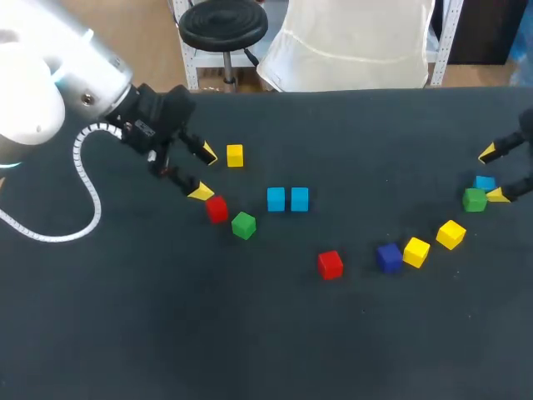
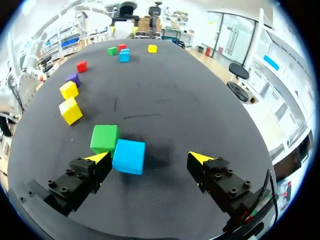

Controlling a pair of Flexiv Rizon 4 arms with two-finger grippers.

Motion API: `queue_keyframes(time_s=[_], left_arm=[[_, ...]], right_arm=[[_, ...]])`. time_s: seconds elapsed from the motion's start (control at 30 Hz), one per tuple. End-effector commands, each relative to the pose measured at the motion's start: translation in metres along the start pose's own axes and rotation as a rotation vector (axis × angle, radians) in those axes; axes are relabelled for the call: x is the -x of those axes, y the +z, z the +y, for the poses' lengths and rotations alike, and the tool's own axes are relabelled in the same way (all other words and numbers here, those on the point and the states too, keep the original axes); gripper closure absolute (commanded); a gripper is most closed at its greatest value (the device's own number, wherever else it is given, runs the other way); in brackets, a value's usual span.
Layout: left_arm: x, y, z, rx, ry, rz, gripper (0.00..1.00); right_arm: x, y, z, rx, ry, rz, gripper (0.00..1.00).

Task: Place the blue cubes, place green cubes on the blue cubes, place the yellow cubes on the green cubes, then place the red cubes on the yellow cubes, and place purple cube on the red cubes.

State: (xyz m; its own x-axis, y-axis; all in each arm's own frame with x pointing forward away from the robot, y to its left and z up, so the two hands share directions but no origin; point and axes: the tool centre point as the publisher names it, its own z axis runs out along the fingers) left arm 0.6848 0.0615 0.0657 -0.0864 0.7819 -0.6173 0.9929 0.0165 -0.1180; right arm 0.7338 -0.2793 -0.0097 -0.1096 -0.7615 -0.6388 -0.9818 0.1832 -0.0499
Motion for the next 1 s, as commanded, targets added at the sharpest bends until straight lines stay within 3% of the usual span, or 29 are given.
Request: queue_keyframes(time_s=[0.03,0.77,0.93,1.0], left_arm=[[-0.001,0.000,0.000,0.001,0.003,-0.003,0.00],[-0.001,0.000,0.000,0.001,0.003,-0.003,0.00],[-0.001,0.000,0.000,0.001,0.003,-0.003,0.00],[-0.001,0.000,0.000,0.001,0.003,-0.003,0.00]], right_arm=[[0.007,0.001,0.012,-0.039,0.034,0.038,0.00],[-0.004,-0.006,0.013,-0.057,0.071,0.024,0.00],[-0.004,-0.006,0.014,-0.053,0.071,0.011,0.12],[-0.004,-0.005,0.014,-0.049,0.071,0.004,0.21]])
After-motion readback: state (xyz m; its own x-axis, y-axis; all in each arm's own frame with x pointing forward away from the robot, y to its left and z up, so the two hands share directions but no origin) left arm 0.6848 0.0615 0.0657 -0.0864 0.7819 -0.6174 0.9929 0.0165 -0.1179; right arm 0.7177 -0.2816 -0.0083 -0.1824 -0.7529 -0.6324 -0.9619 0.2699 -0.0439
